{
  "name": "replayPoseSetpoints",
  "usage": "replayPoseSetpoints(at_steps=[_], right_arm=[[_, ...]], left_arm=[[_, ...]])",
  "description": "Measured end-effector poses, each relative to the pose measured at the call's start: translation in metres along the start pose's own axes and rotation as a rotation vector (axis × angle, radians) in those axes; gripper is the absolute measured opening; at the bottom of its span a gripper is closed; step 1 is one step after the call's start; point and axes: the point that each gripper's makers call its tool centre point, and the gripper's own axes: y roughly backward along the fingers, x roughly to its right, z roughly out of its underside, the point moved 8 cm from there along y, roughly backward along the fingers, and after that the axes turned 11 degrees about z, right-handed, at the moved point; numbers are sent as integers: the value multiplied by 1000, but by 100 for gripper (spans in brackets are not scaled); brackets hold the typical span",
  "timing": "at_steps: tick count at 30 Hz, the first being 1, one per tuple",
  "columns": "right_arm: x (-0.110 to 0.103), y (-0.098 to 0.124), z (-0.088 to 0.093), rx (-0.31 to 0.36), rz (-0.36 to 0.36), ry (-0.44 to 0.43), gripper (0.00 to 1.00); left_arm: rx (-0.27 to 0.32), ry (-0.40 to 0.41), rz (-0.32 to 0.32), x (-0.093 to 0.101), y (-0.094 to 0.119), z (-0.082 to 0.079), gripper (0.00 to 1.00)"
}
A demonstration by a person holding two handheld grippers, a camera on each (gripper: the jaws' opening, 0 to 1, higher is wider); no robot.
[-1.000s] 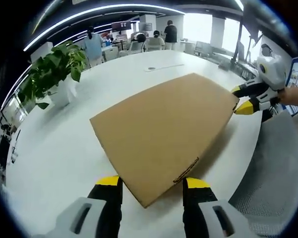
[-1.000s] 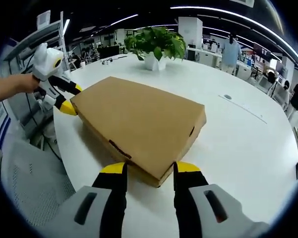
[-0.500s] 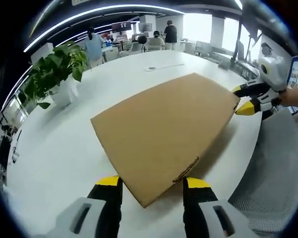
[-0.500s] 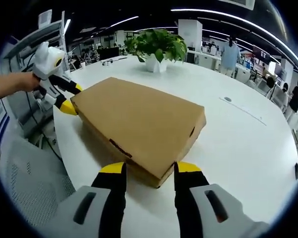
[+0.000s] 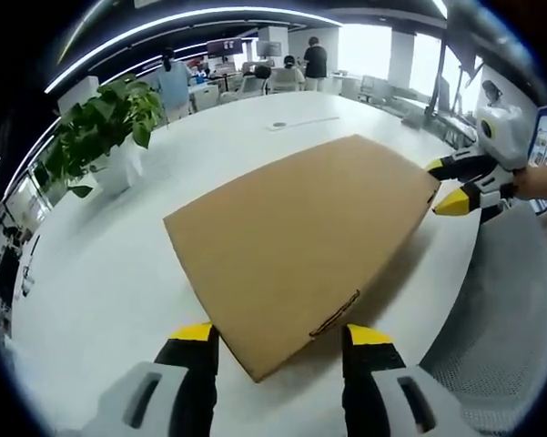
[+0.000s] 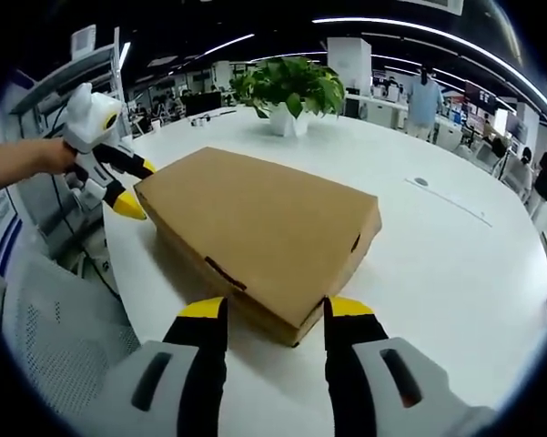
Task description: Operate the shoe box by opening the lid, removing the specified soft item, and placing it in the target area until the item is outside and the box remains undamaged.
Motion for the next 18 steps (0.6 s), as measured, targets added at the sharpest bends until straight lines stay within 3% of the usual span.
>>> replayPoseSetpoints(at_steps=[18], right_arm=[[-4, 12, -13, 29, -7, -50, 47]], left_arm=[[6, -1, 5, 3, 10, -7, 61]])
